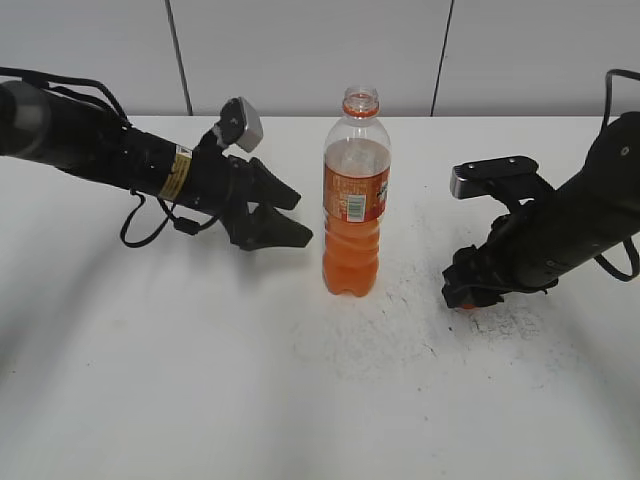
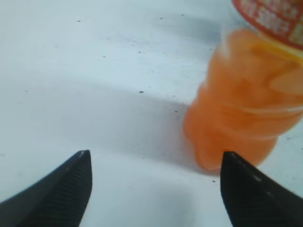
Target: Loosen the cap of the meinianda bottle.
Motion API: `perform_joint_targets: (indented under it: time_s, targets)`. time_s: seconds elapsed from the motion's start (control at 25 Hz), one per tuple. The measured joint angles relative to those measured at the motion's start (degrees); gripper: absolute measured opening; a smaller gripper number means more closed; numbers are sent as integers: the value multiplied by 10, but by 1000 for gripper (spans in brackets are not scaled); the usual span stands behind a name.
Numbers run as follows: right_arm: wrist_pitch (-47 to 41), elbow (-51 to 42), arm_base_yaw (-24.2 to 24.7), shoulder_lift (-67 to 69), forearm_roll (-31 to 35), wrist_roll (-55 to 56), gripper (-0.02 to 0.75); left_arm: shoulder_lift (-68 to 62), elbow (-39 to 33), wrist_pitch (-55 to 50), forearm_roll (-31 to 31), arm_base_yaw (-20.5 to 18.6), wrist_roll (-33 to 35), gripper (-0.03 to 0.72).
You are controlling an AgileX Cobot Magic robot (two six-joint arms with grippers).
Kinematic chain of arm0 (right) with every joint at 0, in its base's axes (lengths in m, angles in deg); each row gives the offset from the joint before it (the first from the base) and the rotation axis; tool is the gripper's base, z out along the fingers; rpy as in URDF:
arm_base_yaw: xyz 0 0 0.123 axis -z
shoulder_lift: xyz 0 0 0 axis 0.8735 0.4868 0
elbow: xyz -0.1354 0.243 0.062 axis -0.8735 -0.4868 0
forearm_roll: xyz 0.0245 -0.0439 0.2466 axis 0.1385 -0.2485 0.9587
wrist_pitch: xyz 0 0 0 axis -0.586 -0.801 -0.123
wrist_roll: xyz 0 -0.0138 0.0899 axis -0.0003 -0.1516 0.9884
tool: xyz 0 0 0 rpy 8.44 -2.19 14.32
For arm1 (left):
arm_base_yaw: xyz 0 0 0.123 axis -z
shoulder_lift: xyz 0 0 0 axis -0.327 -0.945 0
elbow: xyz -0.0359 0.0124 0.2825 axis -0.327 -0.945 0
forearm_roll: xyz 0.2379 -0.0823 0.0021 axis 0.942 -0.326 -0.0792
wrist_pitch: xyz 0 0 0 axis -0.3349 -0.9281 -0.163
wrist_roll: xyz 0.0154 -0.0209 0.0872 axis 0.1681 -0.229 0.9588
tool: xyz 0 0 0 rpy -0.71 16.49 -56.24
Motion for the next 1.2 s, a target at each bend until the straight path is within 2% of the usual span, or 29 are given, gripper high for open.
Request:
perform_joint_targets:
  time_s: [0.2, 0.36, 0.56, 0.72, 0.84, 1.0, 1.08, 1.2]
  targets:
    - [-11, 0, 0, -28, 0, 0, 461, 39, -12, -66, 0, -5, -23, 636]
    - [-26, 0, 0, -64, -1, 0, 461, 76, -44, -170, 0, -2, -46, 624]
    - [-72, 0, 0, -99, -1, 0, 461, 119, -102, -354, 0, 5, -139, 601]
    - [-114, 0, 0, -127, -1, 0, 461, 157, -151, -442, -5, 14, -187, 595]
    - [-141, 0, 0, -155, -2, 6, 461, 186, -188, -543, -88, 37, -200, 595]
    - [-175, 0, 0, -192, -2, 25, 461, 228, -231, -698, -197, 88, -198, 592]
    - [-193, 0, 0, -209, -2, 33, 461, 251, -247, -754, -259, 116, -172, 592]
    - [-218, 0, 0, -234, -2, 36, 461, 292, -252, -821, -388, 154, -70, 590]
